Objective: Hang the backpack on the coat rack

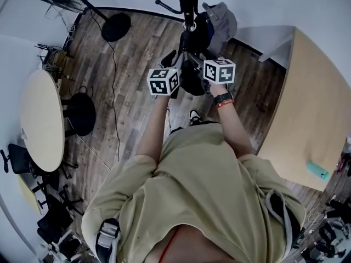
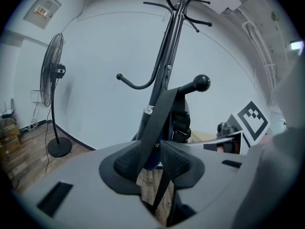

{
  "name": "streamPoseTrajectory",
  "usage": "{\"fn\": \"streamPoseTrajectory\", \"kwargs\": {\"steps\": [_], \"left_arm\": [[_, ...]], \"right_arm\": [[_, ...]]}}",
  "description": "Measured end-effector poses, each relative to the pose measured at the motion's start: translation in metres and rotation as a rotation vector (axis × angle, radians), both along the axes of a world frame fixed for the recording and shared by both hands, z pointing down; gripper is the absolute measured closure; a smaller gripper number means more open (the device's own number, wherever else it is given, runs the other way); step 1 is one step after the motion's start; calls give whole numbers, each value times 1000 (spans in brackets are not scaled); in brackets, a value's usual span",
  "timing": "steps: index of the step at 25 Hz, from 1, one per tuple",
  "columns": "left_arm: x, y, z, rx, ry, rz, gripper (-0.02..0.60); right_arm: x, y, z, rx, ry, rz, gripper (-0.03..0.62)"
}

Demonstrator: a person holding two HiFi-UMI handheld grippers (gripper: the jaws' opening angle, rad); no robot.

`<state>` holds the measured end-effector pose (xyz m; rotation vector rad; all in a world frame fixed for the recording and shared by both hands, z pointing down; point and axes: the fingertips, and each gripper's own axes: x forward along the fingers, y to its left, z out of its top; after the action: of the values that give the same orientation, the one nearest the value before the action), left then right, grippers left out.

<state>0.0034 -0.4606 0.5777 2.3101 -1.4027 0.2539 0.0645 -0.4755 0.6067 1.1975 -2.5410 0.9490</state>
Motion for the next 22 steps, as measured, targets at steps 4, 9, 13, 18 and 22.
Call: {"fn": "streamPoseTrajectory", "kwargs": {"steps": [4,9,13,18,22], "left_arm": [[-9,21,-21,29,-3,-6,463],[-23,58,-43,76,-5,-28,463],[-38,95,-54,107,-17,-35,463],[-50,142,-80,157,-28,-32,463],[-46,183,-94,198,-43,-33,465]], "right_arm": [[-4,20,-19,29,38,16,289],[6,59,-32,60,32,81,318],[1,95,-51,120,41,98,319],[3,136,-86,206,72,147,337],[17,176,-105,262,93,194,356]]}}
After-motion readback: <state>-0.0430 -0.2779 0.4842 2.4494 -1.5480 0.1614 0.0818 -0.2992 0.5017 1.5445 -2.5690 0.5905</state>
